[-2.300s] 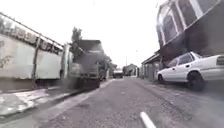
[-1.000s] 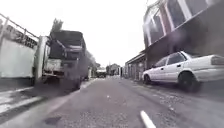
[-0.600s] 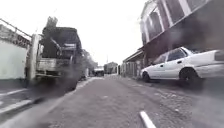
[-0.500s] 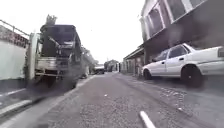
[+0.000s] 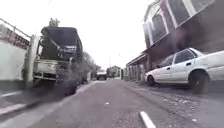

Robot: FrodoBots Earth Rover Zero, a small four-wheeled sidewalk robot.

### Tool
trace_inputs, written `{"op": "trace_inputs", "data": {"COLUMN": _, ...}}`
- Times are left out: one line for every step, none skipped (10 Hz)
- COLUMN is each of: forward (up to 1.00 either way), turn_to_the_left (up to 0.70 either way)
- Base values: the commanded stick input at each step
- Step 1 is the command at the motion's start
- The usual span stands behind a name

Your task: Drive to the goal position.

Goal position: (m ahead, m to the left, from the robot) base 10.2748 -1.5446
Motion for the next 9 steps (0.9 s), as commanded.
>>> {"op": "trace_inputs", "data": {"forward": 0.50, "turn_to_the_left": 0.00}}
{"op": "trace_inputs", "data": {"forward": 0.50, "turn_to_the_left": 0.00}}
{"op": "trace_inputs", "data": {"forward": 0.50, "turn_to_the_left": -0.01}}
{"op": "trace_inputs", "data": {"forward": 0.50, "turn_to_the_left": -0.06}}
{"op": "trace_inputs", "data": {"forward": 0.50, "turn_to_the_left": -0.13}}
{"op": "trace_inputs", "data": {"forward": 0.50, "turn_to_the_left": -0.21}}
{"op": "trace_inputs", "data": {"forward": 0.50, "turn_to_the_left": -0.28}}
{"op": "trace_inputs", "data": {"forward": 0.50, "turn_to_the_left": -0.35}}
{"op": "trace_inputs", "data": {"forward": 0.50, "turn_to_the_left": -0.42}}
